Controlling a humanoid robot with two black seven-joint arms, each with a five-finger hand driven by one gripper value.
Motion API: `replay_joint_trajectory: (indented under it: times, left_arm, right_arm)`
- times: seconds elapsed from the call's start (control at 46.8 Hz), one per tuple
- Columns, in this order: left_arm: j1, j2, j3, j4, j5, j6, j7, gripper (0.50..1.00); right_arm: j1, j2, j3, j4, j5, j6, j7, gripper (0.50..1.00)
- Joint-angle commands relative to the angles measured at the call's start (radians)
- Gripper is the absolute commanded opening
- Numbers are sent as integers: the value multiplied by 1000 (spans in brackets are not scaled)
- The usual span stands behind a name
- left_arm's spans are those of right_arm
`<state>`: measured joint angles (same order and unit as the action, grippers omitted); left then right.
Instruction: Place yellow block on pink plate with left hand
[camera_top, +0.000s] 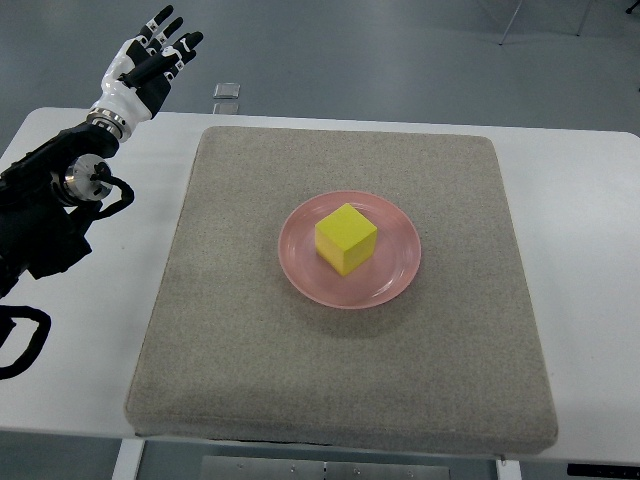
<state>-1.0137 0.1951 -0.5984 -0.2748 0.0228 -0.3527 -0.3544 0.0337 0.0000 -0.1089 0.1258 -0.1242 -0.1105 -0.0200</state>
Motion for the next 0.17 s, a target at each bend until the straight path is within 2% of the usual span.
replay_joint_trajectory:
  times: [0.0, 0.15]
  left_arm:
    - [4, 0, 0, 0, 0, 3, 0, 992]
    - [7, 0, 0, 0, 0, 3, 0, 992]
  right_arm:
    - [0, 0, 0, 0, 0, -2, 0, 924]
    - [8, 0, 0, 6, -5, 2, 2, 924]
